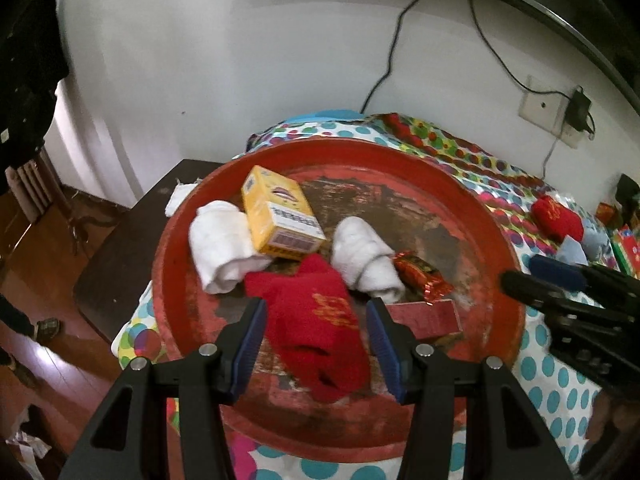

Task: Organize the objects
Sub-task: 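Move both grippers back toward the light blue socks on the bed, then grasp a light blue sock with the left gripper while the right grasps another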

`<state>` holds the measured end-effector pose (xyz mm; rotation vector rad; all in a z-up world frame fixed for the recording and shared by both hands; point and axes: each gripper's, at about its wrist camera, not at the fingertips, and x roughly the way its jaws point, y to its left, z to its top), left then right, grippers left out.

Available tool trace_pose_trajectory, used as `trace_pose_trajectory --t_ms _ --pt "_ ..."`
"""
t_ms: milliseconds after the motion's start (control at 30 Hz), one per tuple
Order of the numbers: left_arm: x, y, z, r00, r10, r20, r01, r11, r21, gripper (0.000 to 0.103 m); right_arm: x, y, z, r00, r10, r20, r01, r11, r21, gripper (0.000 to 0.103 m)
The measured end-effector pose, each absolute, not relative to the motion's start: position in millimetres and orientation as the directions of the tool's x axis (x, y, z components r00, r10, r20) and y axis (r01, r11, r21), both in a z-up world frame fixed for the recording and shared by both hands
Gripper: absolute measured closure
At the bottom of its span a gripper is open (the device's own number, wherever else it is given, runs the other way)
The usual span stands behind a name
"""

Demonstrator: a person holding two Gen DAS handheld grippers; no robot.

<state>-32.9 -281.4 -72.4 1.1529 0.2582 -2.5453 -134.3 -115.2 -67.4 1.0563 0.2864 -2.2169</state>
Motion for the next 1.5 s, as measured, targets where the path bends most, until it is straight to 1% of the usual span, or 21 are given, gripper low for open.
trace_pose_trajectory --t_ms 167,300,400,467,500,533,600,667,833,867,900,967,1067,1167,1267,1433,1467,1500 --pt "-35.3 -255.5 -69.1 -0.632 -0.216 -0.744 0.318 -0.948 0.005 0.050 -142.7 -41.2 -68.5 -0.518 -0.411 -0.750 0.574 -0.817 0.052 0.061" --pt "-35.8 -227.9 -62.3 -0.657 -0.204 -0.726 0.248 -0.968 0.047 0.050 -167.8 27.6 -73.4 -0.561 -0.344 -0.753 0.468 -0.882 0.054 0.060" --pt "-36.7 -206.9 -54.0 -0.679 -0.160 -0.717 0.185 -0.982 0.045 0.050 -192.4 73.7 -75.3 -0.595 -0.275 -0.755 0.388 -0.921 0.030 0.058" --pt "-39.5 -194.0 -50.0 -0.685 -0.134 -0.717 0.158 -0.987 0.033 0.050 -211.8 98.8 -77.1 -0.610 -0.239 -0.756 0.346 -0.938 0.017 0.054" --pt "-43.3 -186.8 -48.5 -0.681 -0.114 -0.724 0.140 -0.990 0.024 0.050 -221.4 108.4 -78.1 -0.618 -0.216 -0.756 0.326 -0.945 0.003 0.053" --pt "-49.4 -177.7 -46.8 -0.674 -0.096 -0.732 0.118 -0.993 0.021 0.050 -232.5 118.3 -79.5 -0.626 -0.194 -0.755 0.307 -0.952 -0.010 0.049" --pt "-63.8 -159.1 -45.0 -0.663 -0.078 -0.744 0.074 -0.997 0.039 0.050 -253.3 130.8 -82.8 -0.634 -0.170 -0.754 0.278 -0.960 -0.017 0.046" --pt "-80.6 -139.5 -44.7 -0.648 -0.059 -0.759 0.033 -0.998 0.049 0.050 -272.6 135.6 -88.5 -0.622 -0.172 -0.764 0.269 -0.963 -0.002 0.038" --pt "-133.5 -96.1 -58.2 -0.602 -0.013 -0.798 -0.008 -1.000 0.022 0.050 -310.0 129.8 -107.7 -0.572 -0.191 -0.798 0.252 -0.966 0.051 0.037" --pt "-143.8 -88.2 -62.1 -0.590 -0.005 -0.807 -0.012 -1.000 0.015 0.050 -315.1 127.5 -111.8 -0.563 -0.187 -0.805 0.249 -0.967 0.051 0.039" --pt "-155.1 -79.4 -67.0 -0.574 0.010 -0.819 -0.021 -1.000 0.003 0.050 -320.5 125.2 -116.5 -0.550 -0.179 -0.816 0.248 -0.968 0.045 0.043" --pt "-178.8 -63.1 -79.0 -0.548 0.023 -0.836 -0.024 -1.000 -0.012 0.050 -320.1 123.5 -117.8 -0.572 -0.165 -0.803 0.252 -0.968 0.020 0.059" --pt "-199.5 -48.7 -88.9 -0.541 0.039 -0.840 -0.017 -0.999 -0.035 0.050 -305.7 134.9 -117.0 -0.575 -0.201 -0.793 0.241 -0.968 0.070 0.068" --pt "-212.8 -34.6 -92.0 -0.559 0.081 -0.825 -0.024 -0.996 -0.082 0.050 -283.8 147.9 -116.1 -0.588 -0.208 -0.781 0.237 -0.968 0.078 0.068" --pt "-223.3 -20.6 -92.6 -0.567 0.104 -0.817 -0.046 -0.994 -0.095 0.050 -262.6 155.1 -119.4 -0.593 -0.220 -0.775 0.251 -0.964 0.082 0.068" --pt "-244.7 2.6 -104.2 -0.587 0.077 -0.806 -0.063 -0.997 -0.049 0.049 -263.0 154.6 -119.0 -0.592 -0.219 -0.776 0.260 -0.963 0.074 0.066" --pt "-247.7 4.8 -107.9 -0.584 0.062 -0.809 -0.060 -0.998 -0.033 0.045 -263.0 153.1 -118.7 -0.593 -0.213 -0.777 0.261 -0.963 0.065 0.066" --pt "-250.0 7.4 -111.6 -0.582 0.052 -0.812 -0.058 -0.998 -0.022 0.043 -262.6 152.2 -118.9 -0.594 -0.208 -0.777 0.262 -0.963 0.057 0.066"
